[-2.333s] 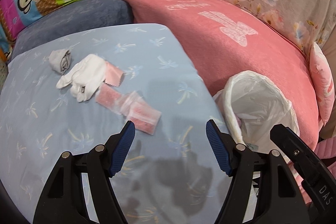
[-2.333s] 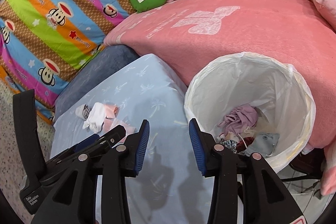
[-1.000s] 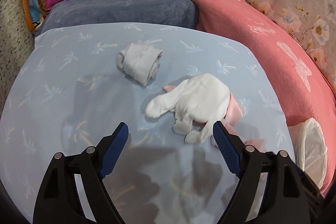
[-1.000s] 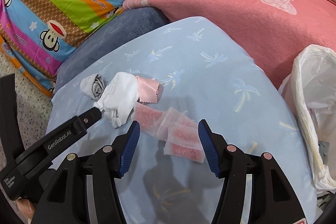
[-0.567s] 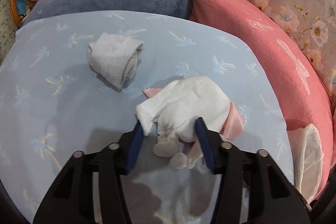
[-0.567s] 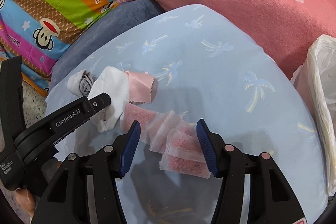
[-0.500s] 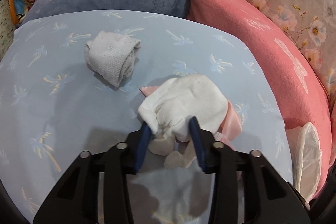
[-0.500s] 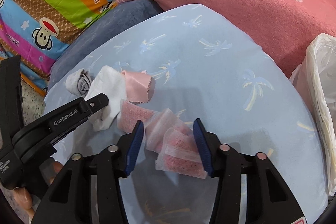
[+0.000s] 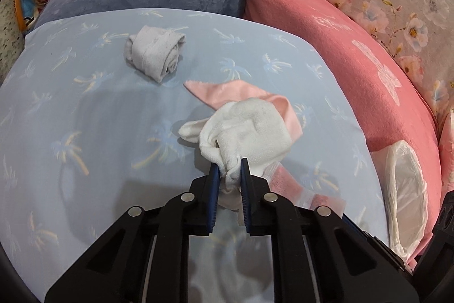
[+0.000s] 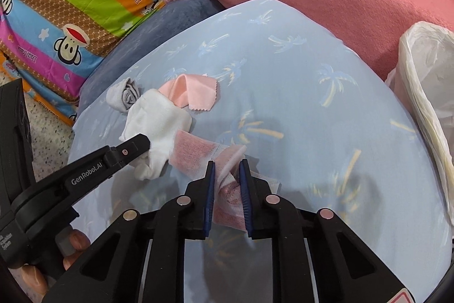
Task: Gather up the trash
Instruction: 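Grasp the white glove with the left tool while the right tool grasps the pink packets, then carry glove and packets over the wastebasket and open both tools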
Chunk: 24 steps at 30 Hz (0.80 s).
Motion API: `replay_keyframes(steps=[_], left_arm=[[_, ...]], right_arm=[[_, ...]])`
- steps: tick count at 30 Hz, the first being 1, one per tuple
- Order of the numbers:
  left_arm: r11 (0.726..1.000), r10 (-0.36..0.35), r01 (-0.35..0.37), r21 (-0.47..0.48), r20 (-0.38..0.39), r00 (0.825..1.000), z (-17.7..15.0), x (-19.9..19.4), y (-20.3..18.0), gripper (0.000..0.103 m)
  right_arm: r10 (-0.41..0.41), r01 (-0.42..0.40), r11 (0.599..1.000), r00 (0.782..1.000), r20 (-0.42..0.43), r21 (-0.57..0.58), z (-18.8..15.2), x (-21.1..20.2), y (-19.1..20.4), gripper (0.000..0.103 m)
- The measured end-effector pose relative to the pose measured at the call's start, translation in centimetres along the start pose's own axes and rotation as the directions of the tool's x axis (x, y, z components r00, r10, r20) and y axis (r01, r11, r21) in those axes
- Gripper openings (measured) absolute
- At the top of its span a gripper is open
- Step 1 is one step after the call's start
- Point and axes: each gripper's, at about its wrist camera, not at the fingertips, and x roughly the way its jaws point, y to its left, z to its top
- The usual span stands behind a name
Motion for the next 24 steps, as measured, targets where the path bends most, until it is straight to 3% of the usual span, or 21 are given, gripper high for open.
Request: replay_keyframes(steps=[7,24], left_arm=[[1.000,0.005,-0.005,0.029,0.005,1.000,-1.9,-1.8,-1.6,0.014],[0.992,-0.032,0.022,0.124,0.079,0.996,-3.2,-6.3,-7.4,0.014]], right_arm=[[0.015,-0.014,1.000,1.000,0.021,-0.006,-1.5,-2.7,-0.4,0.014],[0.036,-0.043,0.999,0.974,0.225,0.023,-0.5,-13.8,-3.8,0.014]])
